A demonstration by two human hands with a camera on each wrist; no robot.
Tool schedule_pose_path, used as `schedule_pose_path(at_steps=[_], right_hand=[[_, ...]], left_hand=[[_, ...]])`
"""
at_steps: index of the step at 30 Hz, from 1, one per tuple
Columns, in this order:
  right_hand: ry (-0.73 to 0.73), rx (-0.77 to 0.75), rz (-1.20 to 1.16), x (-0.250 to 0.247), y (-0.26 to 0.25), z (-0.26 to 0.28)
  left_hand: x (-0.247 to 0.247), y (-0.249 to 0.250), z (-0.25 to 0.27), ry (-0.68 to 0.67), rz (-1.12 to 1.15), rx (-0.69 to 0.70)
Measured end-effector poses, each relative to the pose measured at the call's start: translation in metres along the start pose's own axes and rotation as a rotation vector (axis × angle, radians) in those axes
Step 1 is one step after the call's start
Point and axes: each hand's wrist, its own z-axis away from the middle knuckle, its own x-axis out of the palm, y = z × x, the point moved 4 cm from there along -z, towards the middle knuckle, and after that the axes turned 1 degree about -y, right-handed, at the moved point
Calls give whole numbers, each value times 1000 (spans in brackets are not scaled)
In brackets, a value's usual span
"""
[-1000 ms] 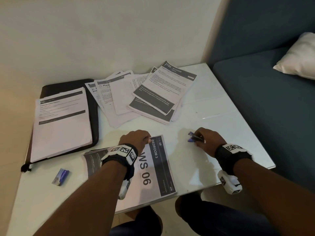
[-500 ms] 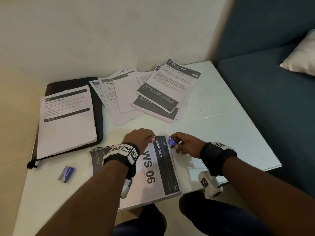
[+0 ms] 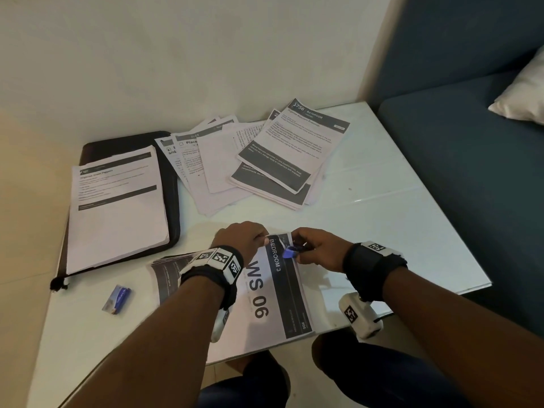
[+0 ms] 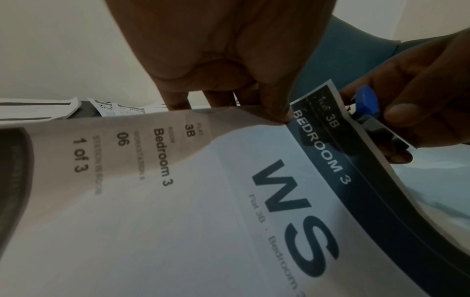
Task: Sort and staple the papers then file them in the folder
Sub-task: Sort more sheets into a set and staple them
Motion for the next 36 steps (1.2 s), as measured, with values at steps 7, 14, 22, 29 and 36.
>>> schedule_pose_path(at_steps=[7, 14, 22, 29, 36], right_hand=[[42, 34, 246, -4, 9, 4], [26, 52, 287, 4, 6, 4], [110, 9, 189, 4, -7, -3], [194, -33, 220, 2, -8, -4], [216, -46, 236, 2, -12, -6]], left_hand=[[-1, 0, 1, -2, -9, 5], [-1, 1, 1, -1, 20, 27], [2, 6, 3, 3, -28, 83], [2, 10, 4, -6, -17, 110], [1, 11, 6, 1, -20, 128]])
